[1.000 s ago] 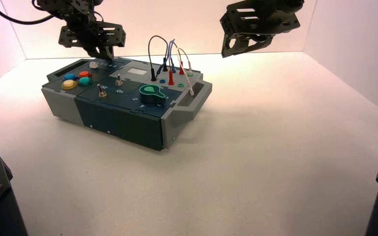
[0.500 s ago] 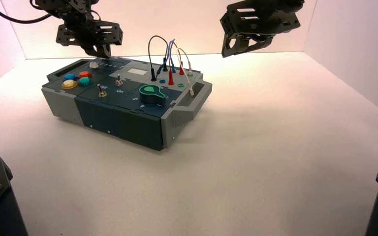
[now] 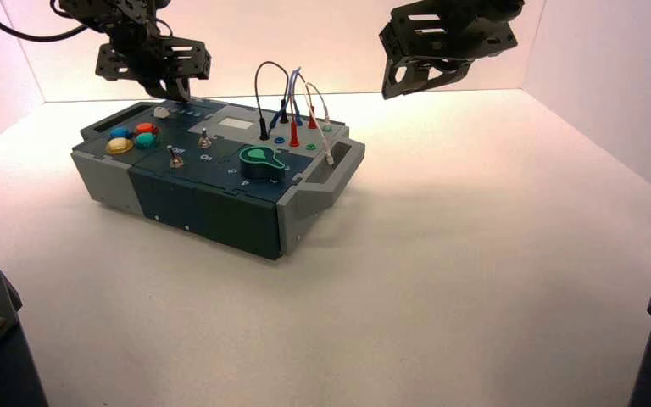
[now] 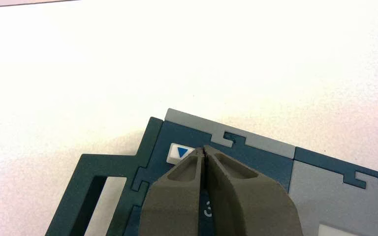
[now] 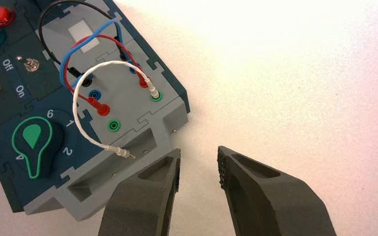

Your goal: Move the top slider to position 1.

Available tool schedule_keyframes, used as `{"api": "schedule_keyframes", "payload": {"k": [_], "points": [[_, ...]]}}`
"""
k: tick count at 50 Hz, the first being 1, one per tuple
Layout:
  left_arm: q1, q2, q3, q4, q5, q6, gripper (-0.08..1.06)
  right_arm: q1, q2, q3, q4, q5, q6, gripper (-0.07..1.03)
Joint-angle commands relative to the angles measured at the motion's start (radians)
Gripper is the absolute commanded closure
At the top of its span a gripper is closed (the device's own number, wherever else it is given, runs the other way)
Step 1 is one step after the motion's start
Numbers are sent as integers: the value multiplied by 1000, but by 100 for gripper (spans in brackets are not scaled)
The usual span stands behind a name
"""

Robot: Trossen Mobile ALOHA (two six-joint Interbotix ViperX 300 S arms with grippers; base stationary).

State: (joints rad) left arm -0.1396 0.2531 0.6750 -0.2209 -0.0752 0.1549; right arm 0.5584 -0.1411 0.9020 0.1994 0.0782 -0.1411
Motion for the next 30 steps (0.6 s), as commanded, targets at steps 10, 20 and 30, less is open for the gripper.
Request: {"api": "schedule_keyframes", "payload": {"k": [10, 20, 30], "points": [[9, -86, 9, 2, 0, 2, 100, 0, -20, -15, 0, -5, 0, 54], [-17, -91, 2, 2, 31, 2, 100, 0, -20, -15, 0, -5, 0, 54], [-54, -143, 9, 2, 40, 2, 100, -2, -20, -15, 0, -5, 0, 54]]}}
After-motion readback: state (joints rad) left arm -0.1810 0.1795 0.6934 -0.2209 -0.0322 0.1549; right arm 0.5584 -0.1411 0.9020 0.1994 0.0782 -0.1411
